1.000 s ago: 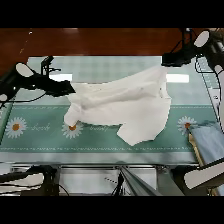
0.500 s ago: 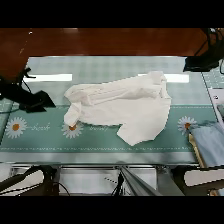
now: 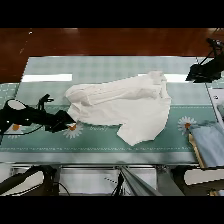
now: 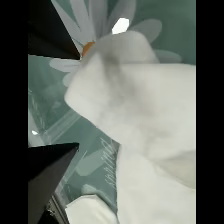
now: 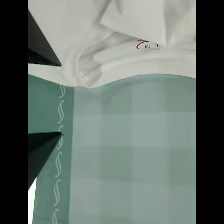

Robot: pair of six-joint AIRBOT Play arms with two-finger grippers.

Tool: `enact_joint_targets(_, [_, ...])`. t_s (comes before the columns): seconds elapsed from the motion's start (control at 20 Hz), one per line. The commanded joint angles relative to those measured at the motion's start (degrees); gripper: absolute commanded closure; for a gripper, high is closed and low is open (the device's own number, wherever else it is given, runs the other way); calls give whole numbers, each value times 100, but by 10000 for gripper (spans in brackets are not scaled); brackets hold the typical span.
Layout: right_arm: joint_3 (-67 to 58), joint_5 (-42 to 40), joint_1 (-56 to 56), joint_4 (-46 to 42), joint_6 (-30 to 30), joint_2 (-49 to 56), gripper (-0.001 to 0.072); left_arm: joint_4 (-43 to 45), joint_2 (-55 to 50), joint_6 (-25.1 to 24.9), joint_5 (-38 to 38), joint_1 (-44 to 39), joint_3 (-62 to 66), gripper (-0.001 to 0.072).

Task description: Fold the shirts.

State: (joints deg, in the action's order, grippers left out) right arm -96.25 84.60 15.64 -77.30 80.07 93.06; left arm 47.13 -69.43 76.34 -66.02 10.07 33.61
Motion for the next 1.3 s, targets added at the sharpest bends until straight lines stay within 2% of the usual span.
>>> enact_joint_targets(0.0, [33, -55, 24, 96, -44, -79, 224, -330, -31, -20, 960, -223, -229, 112])
enact_joint_targets(0.05, [31, -57, 24, 94, -44, -105, 224, -345, -33, 55, 1141, -223, -229, 253])
enact_joint_targets(0.1, [31, -59, 24, 96, -44, -151, 224, -345, -31, 85, 1305, -223, -229, 461])
enact_joint_targets(0.2, [31, -55, 24, 87, -44, -214, 224, -345, -31, 83, 1421, -223, -229, 651])
enact_joint_targets(0.25, [33, -50, 26, 76, -44, -247, 224, -343, -31, 79, 1412, -223, -229, 687])
enact_joint_targets(0.45, [299, 181, 26, -509, 11, -321, 224, -345, 13, -74, 1130, -223, -225, 688])
enact_joint_targets(0.55, [1113, 31, 26, -881, 114, -623, 225, -345, 98, -94, 986, -223, -225, 688])
enact_joint_targets(0.65, [2444, -435, 81, -769, 103, -1213, 225, -350, 232, -212, 933, -223, -225, 688])
enact_joint_targets(0.7, [3077, -675, 136, -555, 81, -1515, 225, -352, 286, -299, 879, -223, -223, 687])
enact_joint_targets(0.8, [4210, -855, 269, 466, -240, -2076, 219, -369, 328, -466, 695, -221, -223, 687])
enact_joint_targets(0.85, [4701, -872, 289, 1008, -549, -2332, 141, -367, 326, -527, 597, -221, -225, 687])
enact_joint_targets(0.9, [5110, -1021, 284, 1152, -680, -2540, 124, -369, 326, -522, 549, -221, -223, 687])
enact_joint_targets(1.1, [6299, -1755, 275, 1416, -516, -2955, 124, -369, 326, -520, 533, -216, -223, 687])
enact_joint_targets(1.25, [6835, -2339, 271, 2581, -769, -2953, 126, -369, 326, -522, 535, -216, -223, 687])
